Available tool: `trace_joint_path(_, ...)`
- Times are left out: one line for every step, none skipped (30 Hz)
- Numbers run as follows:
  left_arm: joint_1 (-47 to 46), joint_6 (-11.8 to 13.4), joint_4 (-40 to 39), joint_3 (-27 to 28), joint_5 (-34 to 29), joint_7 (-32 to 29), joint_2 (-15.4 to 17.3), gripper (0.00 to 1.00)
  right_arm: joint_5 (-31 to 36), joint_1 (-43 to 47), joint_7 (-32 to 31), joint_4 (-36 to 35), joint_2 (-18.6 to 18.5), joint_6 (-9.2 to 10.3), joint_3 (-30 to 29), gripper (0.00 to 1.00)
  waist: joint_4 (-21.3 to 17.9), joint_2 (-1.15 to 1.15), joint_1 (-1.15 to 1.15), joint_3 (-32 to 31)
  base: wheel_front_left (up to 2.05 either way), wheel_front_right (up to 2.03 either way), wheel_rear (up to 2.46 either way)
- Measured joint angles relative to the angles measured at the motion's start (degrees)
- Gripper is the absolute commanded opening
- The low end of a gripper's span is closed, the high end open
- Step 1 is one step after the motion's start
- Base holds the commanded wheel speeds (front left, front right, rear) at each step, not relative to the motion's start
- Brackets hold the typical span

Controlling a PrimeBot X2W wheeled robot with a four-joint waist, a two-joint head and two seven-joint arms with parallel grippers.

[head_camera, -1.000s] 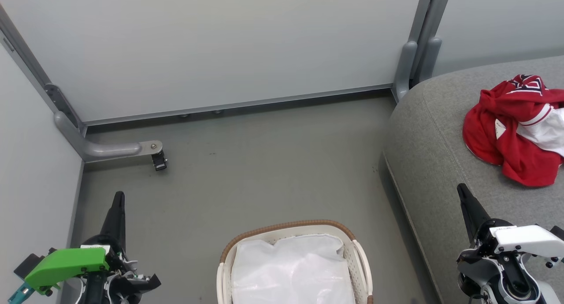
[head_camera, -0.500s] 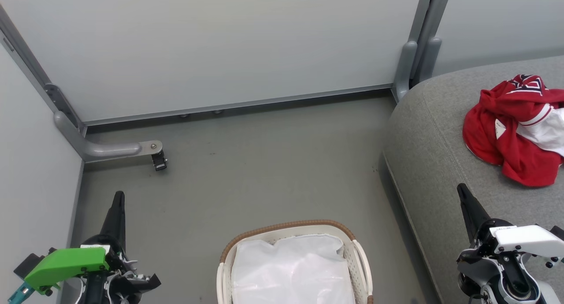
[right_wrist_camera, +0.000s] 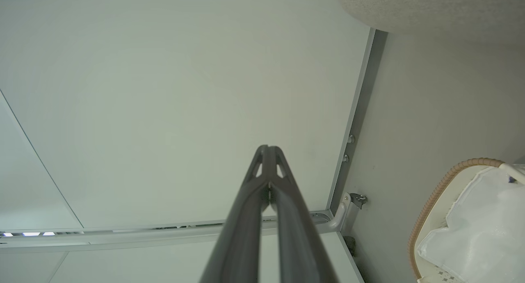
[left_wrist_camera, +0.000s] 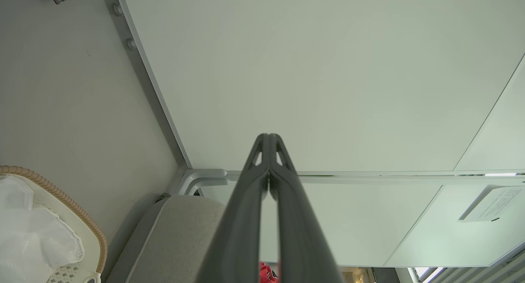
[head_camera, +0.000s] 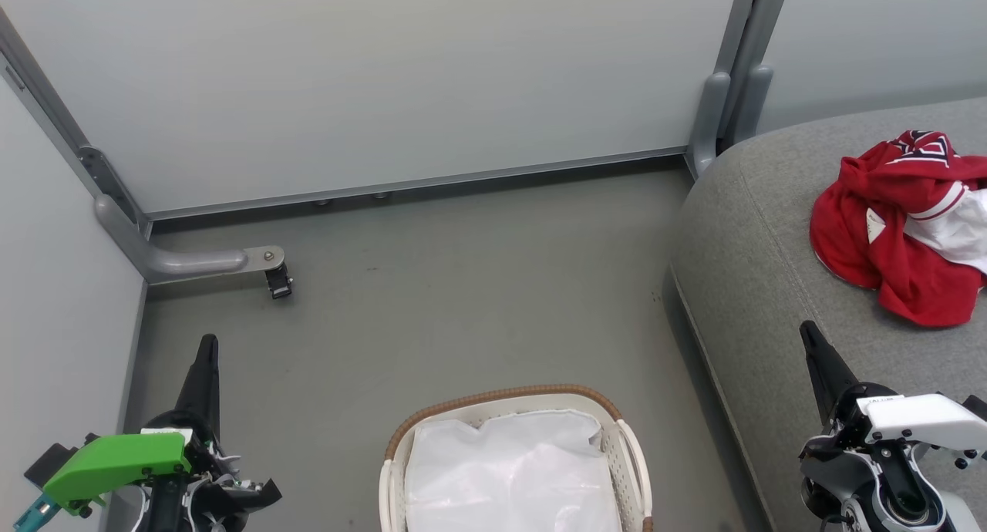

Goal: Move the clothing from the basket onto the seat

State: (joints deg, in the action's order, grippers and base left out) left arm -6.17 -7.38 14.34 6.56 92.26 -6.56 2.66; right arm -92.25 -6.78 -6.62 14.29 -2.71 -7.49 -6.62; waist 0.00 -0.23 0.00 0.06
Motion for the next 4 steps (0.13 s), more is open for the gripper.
trace_joint_path(0.0, 0.0, 0.0, 0.0, 0.0, 0.0, 0.0, 0.00, 0.0, 0.0, 0.0, 0.0, 0.0, 0.00, 0.0, 0.00, 0.0, 0.00, 0.00, 0.0, 0.00, 0.00, 0.00)
trace_joint_path(0.0, 0.0, 0.0, 0.0, 0.0, 0.0, 0.0, 0.00, 0.0, 0.0, 0.0, 0.0, 0.0, 0.00, 0.0, 0.00, 0.0, 0.00, 0.00, 0.0, 0.00, 0.00, 0.00)
trace_joint_path(0.0, 0.0, 0.0, 0.0, 0.0, 0.0, 0.0, 0.00, 0.0, 0.0, 0.0, 0.0, 0.0, 0.00, 0.0, 0.00, 0.0, 0.00, 0.00, 0.0, 0.00, 0.00, 0.00)
trace_joint_path(0.0, 0.0, 0.0, 0.0, 0.0, 0.0, 0.0, 0.00, 0.0, 0.0, 0.0, 0.0, 0.0, 0.00, 0.0, 0.00, 0.0, 0.00, 0.00, 0.0, 0.00, 0.00, 0.00)
